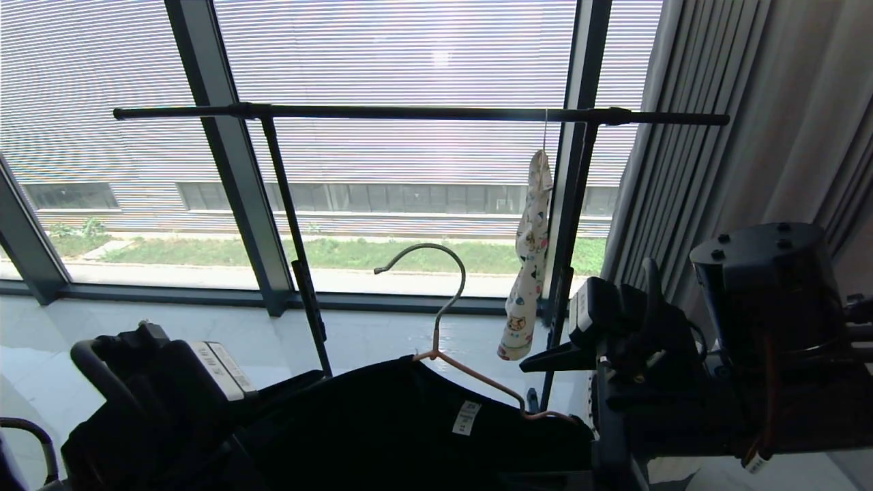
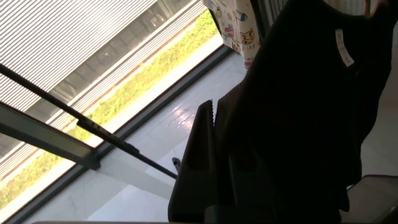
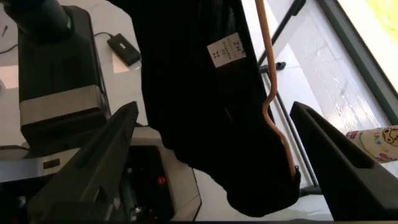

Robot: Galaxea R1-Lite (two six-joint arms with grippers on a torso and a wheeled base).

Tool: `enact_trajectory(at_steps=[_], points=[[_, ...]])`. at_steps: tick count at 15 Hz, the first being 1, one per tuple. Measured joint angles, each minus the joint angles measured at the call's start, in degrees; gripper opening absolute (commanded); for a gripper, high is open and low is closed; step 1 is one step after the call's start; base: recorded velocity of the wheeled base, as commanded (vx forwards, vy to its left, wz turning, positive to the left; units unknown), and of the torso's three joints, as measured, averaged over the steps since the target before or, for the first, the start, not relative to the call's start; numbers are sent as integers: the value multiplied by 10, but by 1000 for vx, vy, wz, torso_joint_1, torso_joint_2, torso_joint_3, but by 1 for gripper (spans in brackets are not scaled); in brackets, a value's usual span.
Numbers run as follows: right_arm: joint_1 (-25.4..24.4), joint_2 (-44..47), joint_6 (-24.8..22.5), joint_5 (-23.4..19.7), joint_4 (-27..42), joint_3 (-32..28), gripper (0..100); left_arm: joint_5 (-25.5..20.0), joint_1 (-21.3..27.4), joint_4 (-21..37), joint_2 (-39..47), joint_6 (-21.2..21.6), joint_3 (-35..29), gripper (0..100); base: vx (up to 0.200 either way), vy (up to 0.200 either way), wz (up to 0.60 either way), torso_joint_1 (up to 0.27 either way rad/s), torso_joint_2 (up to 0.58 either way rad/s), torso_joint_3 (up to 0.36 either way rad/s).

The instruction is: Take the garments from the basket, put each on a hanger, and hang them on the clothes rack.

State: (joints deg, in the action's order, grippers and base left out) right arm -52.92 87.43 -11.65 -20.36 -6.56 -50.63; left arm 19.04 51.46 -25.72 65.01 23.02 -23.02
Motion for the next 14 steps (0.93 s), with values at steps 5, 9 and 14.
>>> enact_trajectory(at_steps=[5, 9, 14], points=[[-14, 60, -1, 0, 0, -55, 100, 0, 13, 0, -35, 40, 21, 0, 0, 0, 0, 0, 0, 0], [-36, 90, 0, 15, -1, -60, 100, 0, 14, 0, -42, 41, 18, 0, 0, 0, 0, 0, 0, 0], [-21, 103, 1, 38, -1, -60, 0, 0, 14, 0, -45, 42, 3, 0, 0, 0, 0, 0, 0, 0]])
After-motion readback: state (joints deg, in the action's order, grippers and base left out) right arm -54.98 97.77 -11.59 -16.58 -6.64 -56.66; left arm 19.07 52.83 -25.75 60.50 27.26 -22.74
